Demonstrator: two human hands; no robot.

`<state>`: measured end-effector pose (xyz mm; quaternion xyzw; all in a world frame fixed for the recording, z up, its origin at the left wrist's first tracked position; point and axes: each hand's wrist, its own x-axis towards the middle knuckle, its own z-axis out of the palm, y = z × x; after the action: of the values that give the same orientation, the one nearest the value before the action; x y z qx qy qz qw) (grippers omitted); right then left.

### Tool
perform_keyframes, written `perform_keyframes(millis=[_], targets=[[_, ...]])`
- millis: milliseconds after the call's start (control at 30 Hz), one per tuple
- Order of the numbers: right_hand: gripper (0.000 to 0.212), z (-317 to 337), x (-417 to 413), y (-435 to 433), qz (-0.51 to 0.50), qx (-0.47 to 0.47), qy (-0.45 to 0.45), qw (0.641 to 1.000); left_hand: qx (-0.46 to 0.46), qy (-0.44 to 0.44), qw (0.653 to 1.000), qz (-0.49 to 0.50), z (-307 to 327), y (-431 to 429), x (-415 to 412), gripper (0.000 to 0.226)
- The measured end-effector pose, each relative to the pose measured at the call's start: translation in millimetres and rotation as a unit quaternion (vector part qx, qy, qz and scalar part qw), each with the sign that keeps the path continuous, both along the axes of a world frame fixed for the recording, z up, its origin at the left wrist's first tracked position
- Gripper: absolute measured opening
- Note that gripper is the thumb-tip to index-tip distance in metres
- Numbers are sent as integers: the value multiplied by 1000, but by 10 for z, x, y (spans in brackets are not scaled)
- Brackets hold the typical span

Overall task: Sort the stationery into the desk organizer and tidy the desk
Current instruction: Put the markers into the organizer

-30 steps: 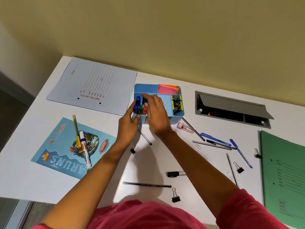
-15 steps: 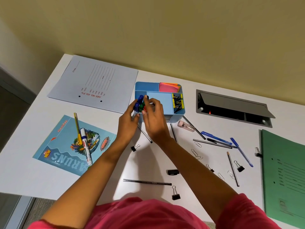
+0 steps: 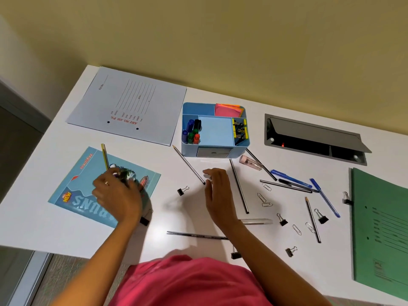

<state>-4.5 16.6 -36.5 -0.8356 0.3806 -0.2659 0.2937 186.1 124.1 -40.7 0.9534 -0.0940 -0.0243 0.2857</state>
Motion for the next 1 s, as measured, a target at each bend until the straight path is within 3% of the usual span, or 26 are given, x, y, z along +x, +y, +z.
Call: perform_keyframes(millis=[233, 500, 633, 733, 1000], targets=[[20, -47, 52, 111, 34, 10, 17, 999, 74, 156, 984, 48, -54, 250, 26, 51], [23, 127, 242, 62, 15, 65, -11, 998, 99, 267, 958, -34, 26, 206, 130, 24], [25, 329, 361, 19, 26, 117, -82, 989, 4, 237, 961, -144, 231, 34, -18, 12], [36, 497, 472, -49, 39, 161, -133, 977, -79, 197, 948, -236, 412, -154, -205, 18], [15, 892, 613, -418, 17, 147, -175, 973, -190, 164, 913, -321, 800, -719, -291, 27]])
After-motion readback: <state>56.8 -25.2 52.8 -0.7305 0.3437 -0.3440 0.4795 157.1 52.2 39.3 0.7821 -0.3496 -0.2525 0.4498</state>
